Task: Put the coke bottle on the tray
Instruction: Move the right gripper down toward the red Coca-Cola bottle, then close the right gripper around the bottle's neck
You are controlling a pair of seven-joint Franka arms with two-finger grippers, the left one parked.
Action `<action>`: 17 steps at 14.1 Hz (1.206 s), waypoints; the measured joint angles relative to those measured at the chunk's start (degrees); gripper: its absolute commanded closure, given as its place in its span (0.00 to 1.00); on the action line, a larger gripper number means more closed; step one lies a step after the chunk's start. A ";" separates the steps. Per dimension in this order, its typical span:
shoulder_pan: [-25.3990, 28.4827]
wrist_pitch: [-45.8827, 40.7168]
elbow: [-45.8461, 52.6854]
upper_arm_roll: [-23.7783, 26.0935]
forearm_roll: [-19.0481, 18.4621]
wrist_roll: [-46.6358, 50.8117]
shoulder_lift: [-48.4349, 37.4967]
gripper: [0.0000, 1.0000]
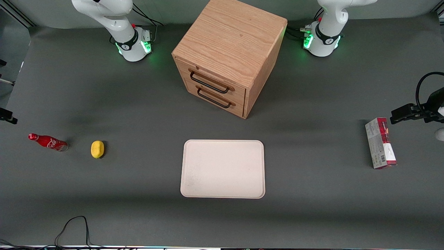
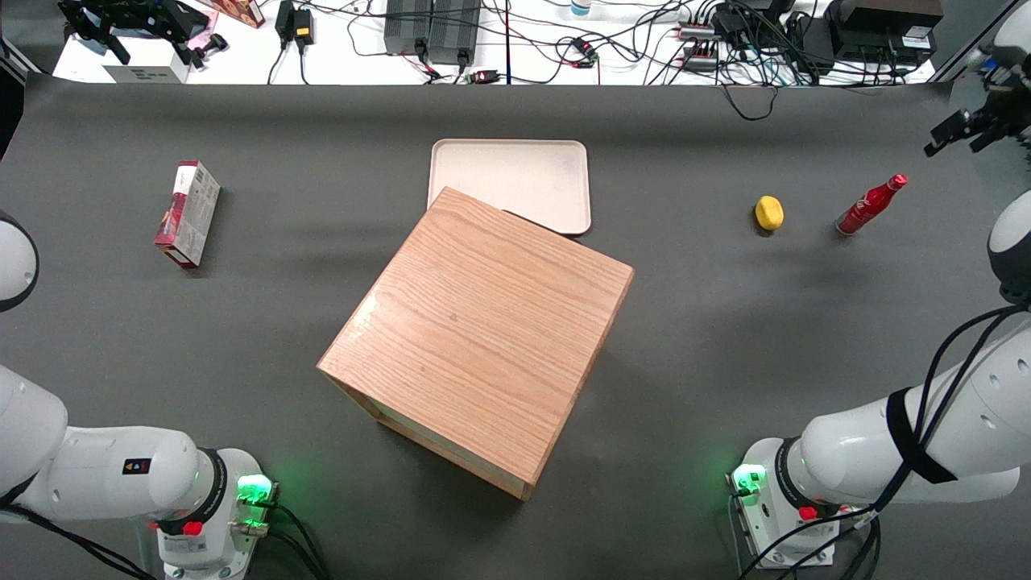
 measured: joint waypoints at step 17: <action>-0.83 12.24 -5.46 0.79 7.80 -5.20 9.04 0.00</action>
